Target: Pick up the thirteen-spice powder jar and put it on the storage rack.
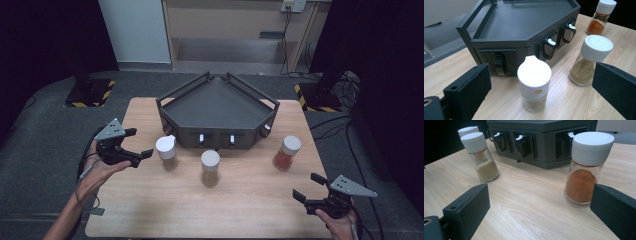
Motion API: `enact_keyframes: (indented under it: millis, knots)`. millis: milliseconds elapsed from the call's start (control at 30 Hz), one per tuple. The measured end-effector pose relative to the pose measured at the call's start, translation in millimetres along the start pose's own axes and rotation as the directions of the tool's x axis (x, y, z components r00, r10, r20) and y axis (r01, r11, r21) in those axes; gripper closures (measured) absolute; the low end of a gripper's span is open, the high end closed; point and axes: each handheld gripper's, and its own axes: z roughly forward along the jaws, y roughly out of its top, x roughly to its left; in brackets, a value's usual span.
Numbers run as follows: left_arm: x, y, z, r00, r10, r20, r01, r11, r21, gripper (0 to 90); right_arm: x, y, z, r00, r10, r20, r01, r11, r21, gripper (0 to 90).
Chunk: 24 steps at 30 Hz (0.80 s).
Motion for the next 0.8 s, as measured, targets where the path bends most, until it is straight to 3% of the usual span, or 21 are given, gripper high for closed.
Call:
enact_keyframes:
  millis: [800]
  knots:
    - [14.5, 11.2, 39.6, 0.9987, 0.028, 0.043, -0.030, 0.9988, 0.038, 1.1, -0.4, -0.1, 0.4, 1.0000, 0.003, 0.000, -0.003, 1.000, 0.002, 3.4]
